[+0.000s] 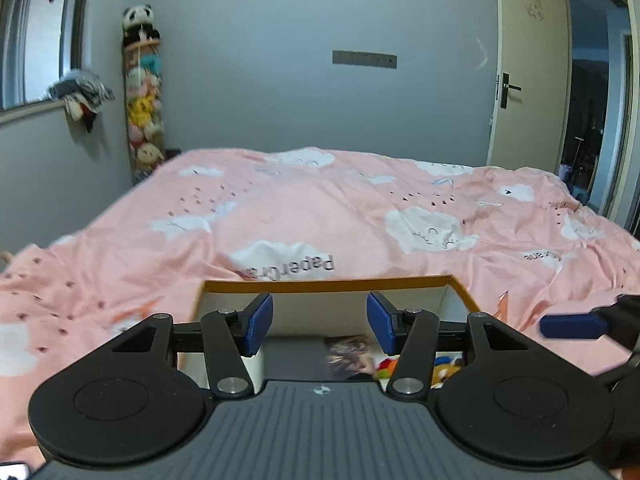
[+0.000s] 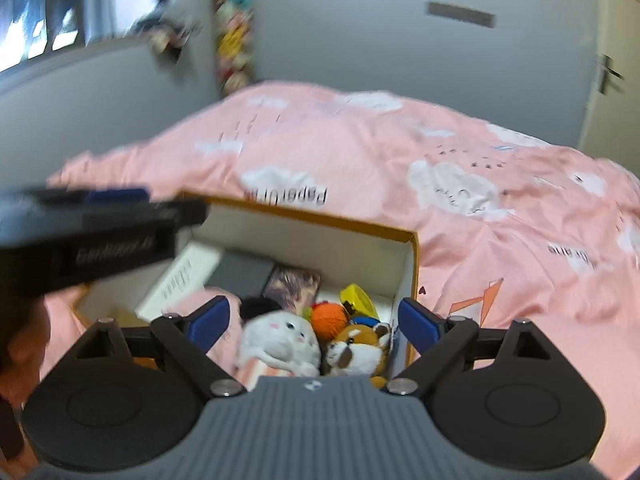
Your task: Organize objects
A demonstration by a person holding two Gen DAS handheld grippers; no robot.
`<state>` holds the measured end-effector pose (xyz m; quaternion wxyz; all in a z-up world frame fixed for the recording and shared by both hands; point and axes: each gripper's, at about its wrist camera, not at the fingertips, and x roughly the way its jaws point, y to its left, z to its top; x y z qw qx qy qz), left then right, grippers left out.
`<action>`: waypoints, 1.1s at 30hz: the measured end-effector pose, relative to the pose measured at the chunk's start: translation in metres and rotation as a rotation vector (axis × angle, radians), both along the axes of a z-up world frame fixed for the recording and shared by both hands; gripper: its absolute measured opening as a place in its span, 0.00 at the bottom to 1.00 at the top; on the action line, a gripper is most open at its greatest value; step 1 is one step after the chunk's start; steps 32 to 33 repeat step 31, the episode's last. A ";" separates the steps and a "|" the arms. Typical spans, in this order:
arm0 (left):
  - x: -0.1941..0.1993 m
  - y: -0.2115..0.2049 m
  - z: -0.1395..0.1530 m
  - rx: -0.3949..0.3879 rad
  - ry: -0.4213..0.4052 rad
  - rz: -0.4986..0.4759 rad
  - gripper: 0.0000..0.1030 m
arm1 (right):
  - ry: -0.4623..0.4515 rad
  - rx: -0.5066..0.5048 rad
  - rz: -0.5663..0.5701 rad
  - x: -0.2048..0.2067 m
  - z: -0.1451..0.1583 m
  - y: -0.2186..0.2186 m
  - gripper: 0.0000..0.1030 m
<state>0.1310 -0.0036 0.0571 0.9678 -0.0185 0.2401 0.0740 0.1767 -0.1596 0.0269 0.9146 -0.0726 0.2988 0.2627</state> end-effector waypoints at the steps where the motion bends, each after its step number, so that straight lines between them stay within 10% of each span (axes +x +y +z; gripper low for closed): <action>1: -0.006 0.001 0.002 0.006 -0.003 0.006 0.60 | -0.009 0.028 -0.021 -0.007 0.005 -0.004 0.90; 10: -0.048 0.012 -0.006 0.024 0.013 0.082 0.62 | -0.057 0.158 -0.119 -0.058 0.013 -0.011 0.96; 33: -0.053 0.012 -0.044 -0.028 0.166 0.087 0.63 | 0.035 0.063 -0.121 -0.057 -0.024 0.005 0.96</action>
